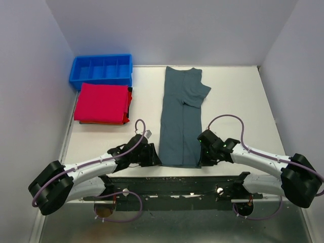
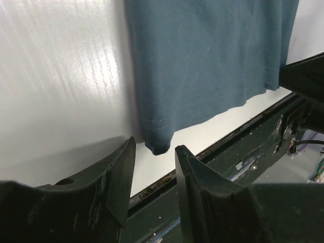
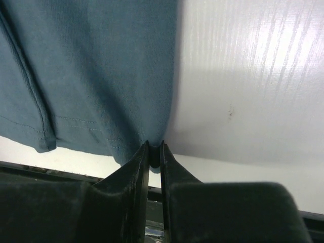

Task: Fold and stack the t-shirts
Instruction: Grab the bottom of the folded rectangular tshirt with both arms

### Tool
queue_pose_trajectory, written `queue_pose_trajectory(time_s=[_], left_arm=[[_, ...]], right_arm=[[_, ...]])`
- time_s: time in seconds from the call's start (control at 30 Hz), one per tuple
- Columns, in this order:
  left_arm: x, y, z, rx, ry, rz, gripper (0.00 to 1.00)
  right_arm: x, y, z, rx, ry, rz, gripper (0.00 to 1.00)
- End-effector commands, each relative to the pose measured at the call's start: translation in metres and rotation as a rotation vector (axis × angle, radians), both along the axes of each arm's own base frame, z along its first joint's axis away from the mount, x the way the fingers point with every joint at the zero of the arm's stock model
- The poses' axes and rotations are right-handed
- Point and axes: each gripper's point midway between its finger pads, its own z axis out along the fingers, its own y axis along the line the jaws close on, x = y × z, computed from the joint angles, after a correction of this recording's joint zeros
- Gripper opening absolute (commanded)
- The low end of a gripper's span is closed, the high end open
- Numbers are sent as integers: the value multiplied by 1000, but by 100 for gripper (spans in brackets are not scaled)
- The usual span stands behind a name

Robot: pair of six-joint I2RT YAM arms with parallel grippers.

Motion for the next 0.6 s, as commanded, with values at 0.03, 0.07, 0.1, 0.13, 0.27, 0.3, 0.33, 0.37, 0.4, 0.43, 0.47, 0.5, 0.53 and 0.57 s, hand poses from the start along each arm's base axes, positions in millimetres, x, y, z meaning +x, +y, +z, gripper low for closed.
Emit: queue_pose_trajectory(time_s=[0.03,0.07,0.1,0.13,0.27,0.3,0.33,0.37,0.4,0.43,0.47,0.5,0.53,0.57], left_arm=[[-3,-12,8,-57,17,-21,49],[-2,-13,9,-58,13,-21,49],[-1,-13,10,-54,13,-22,49],[0,-13,9,-47,12,-23,49],[4,-14,3,-23,8,-19,42],[5,-14,2,-20,11,-19,36],[5,-15,0,-19,16,-18,25],[4,-16,1,-26,20,-17,14],[3,-17,1,-36,23,-17,5],[3,-17,3,-48,20,-12,0],[4,-16,5,-47,15,-6,0],[4,-15,7,-48,11,-3,0],[3,-13,9,-40,5,-1,0],[4,-11,13,-38,-3,0,0]], right_arm=[[-9,-16,-3,-79,25,-25,16],[-9,-16,-2,-82,26,-27,13],[-9,-16,-2,-82,26,-25,10],[-9,-16,-2,-80,28,-26,9],[-9,-14,-1,-68,25,-19,5],[-9,-14,0,-70,26,-18,4],[-10,-15,0,-73,29,-18,1],[-10,-15,1,-75,27,-17,1],[-11,-17,2,-84,31,-16,1],[-11,-20,3,-96,32,-17,1],[-11,-21,5,-104,28,-21,1],[-11,-23,7,-108,26,-22,1],[-12,-24,9,-105,22,-22,1],[-11,-24,13,-98,12,-21,1]])
